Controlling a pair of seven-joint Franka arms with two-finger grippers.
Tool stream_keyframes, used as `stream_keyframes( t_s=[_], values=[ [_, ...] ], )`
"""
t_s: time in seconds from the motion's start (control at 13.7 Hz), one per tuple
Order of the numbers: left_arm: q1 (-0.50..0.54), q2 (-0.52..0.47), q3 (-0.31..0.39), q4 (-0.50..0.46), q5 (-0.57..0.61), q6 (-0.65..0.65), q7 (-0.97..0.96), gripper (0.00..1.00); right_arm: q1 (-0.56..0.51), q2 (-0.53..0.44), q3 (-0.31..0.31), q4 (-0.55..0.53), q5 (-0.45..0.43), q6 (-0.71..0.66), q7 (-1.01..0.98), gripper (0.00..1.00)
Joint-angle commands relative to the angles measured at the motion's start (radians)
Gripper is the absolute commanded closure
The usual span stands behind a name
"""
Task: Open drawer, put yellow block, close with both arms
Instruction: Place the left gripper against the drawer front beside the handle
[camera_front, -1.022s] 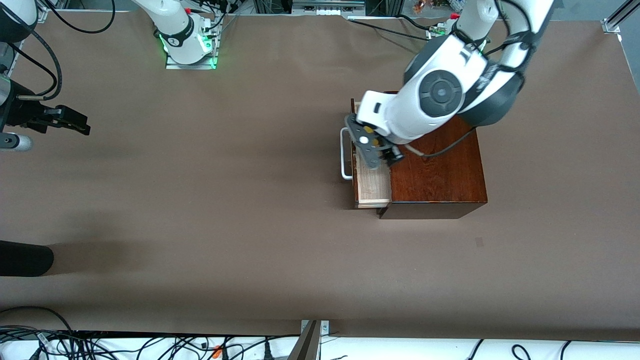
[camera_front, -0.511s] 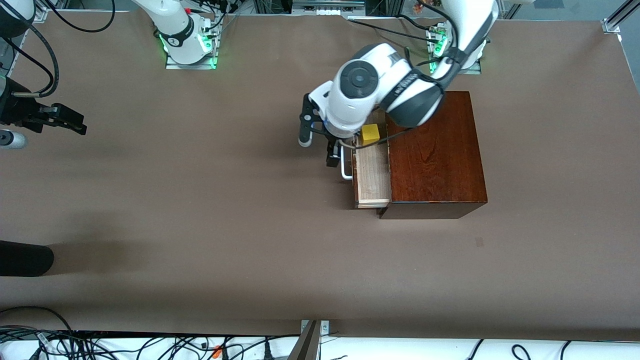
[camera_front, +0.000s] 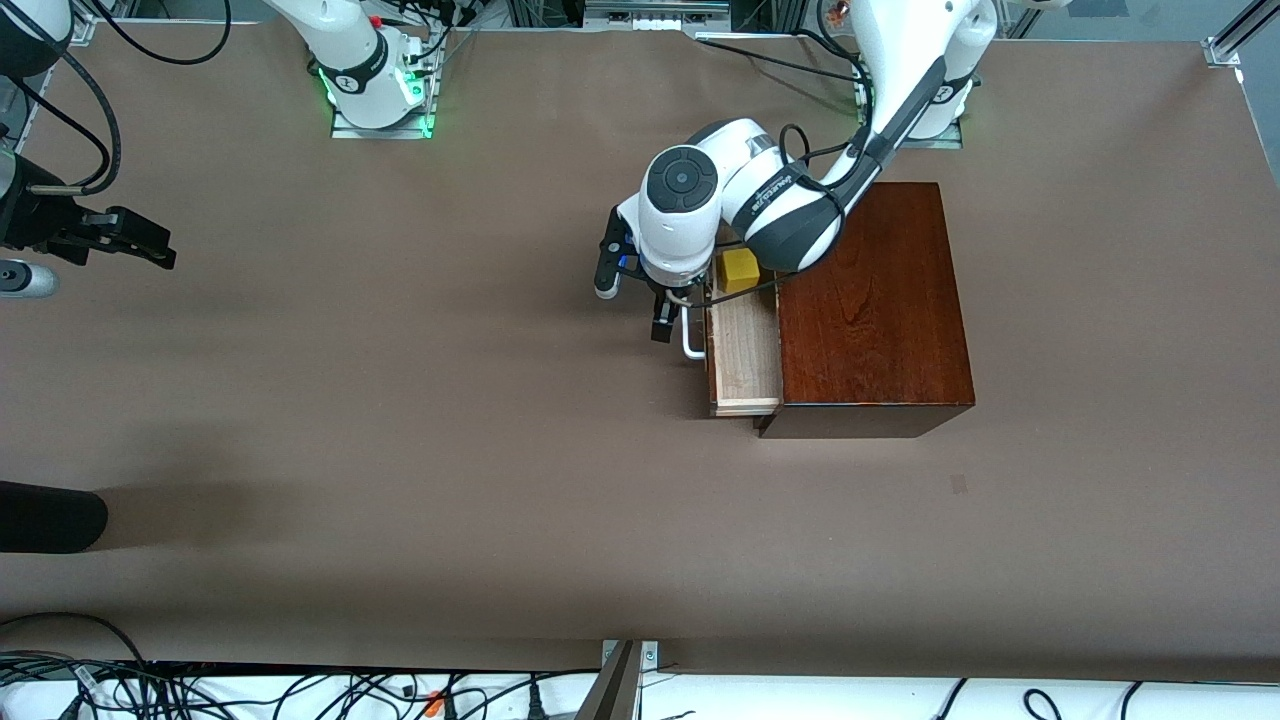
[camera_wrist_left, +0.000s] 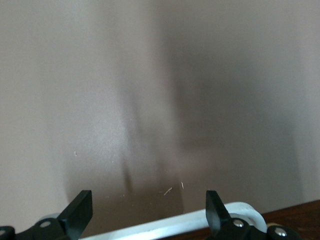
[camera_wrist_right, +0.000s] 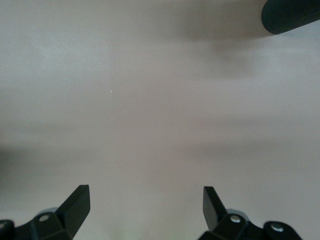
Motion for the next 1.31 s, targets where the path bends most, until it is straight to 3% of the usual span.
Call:
stream_keyframes(
  t_s=[0.0,0.44,1.24],
  values=[
    [0.007,-0.015,0.002,-0.043,0.033,0.036,0.028,0.0,-0.003,-0.023,0.005,-0.021,0.004,0.001,0.005,0.0],
    [0.022,-0.009,0.004,-0.057,0.046,0.001,0.068,0.0,-0.003,-0.022,0.005,-0.015,0.004,0.01,0.005,0.0],
    [0.035,-0.01,-0.024,-0.055,0.019,0.062,0.079,0.0,-0.003,-0.02,0.003,-0.009,0.004,0.009,0.005,0.0]
  ],
)
